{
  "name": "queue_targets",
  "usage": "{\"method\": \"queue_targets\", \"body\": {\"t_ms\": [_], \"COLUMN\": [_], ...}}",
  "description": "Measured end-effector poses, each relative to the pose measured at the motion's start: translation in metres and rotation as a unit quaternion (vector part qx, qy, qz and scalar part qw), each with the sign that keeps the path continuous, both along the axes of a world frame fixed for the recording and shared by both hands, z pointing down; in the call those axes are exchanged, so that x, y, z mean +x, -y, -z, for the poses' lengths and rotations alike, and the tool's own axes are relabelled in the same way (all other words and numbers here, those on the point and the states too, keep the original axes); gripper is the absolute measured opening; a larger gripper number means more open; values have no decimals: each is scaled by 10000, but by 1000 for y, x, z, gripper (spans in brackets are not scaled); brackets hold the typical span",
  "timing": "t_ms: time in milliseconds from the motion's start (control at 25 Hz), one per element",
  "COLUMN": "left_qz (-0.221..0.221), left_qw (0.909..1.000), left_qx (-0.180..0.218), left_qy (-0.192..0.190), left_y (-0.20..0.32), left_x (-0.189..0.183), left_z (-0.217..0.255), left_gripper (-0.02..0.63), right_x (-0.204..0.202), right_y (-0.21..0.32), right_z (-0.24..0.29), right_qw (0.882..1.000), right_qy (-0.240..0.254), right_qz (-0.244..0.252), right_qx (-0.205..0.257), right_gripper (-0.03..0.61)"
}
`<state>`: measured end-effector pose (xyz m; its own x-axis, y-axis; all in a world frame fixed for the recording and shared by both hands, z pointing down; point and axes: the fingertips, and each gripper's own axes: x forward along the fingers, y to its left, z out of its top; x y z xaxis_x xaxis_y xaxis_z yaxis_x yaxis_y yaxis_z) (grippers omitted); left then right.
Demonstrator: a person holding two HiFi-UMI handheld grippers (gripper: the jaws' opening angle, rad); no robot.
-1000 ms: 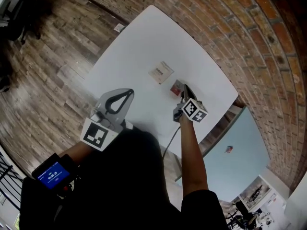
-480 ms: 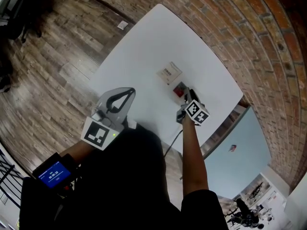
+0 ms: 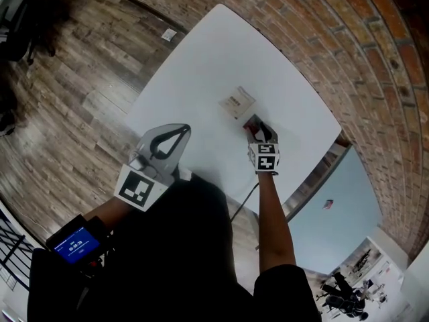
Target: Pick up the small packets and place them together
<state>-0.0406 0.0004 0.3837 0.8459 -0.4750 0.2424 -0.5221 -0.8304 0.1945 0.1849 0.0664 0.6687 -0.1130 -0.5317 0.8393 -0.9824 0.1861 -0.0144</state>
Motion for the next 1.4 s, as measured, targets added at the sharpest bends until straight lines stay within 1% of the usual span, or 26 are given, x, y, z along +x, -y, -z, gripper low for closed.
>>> {"method": "queue_targets", "body": {"t_ms": [200, 440, 720, 840, 1040, 1160, 1240, 1280, 1360, 1400], "left_qz": [99, 141, 235, 216, 103, -33, -113, -157, -288, -354], "left_qw": [9999, 9999, 9996, 9997, 9999, 10000, 9999, 9999, 9995, 9992], "left_qx": [-54, -36, -141, -115, -43, -7, 19, 8, -37, -45], "left_qy": [43, 53, 54, 83, 45, 63, -9, -72, -158, -152], "left_y": [8, 3, 13, 13, 13, 9, 8, 7, 4, 4], "left_x": [-7, 2, -10, -10, -3, 3, 11, 15, 22, 24], "left_z": [-4, -2, -8, -8, -3, -1, 5, 8, 12, 11], "left_gripper": [0, 0, 0, 0, 0, 0, 0, 0, 0, 0], "right_x": [2, 14, 4, 3, 10, 10, 12, 14, 19, 22], "right_y": [11, 10, 15, 15, 18, 7, 3, 1, -3, -4], "right_z": [-4, 1, -1, 1, 36, 72, 103, 119, 153, 169], "right_qw": [9997, 9999, 10000, 9999, 9980, 9948, 9915, 9881, 9768, 9712], "right_qy": [130, 138, 85, 139, 248, 260, 254, 388, 722, 776], "right_qz": [-190, -83, 9, -18, -247, -407, -503, -661, -1077, -1227], "right_qx": [35, 40, -10, 63, 535, 894, 1173, 1330, 1702, 1888], "right_gripper": [209, 209, 209, 210, 209, 204, 193, 182, 173, 167]}}
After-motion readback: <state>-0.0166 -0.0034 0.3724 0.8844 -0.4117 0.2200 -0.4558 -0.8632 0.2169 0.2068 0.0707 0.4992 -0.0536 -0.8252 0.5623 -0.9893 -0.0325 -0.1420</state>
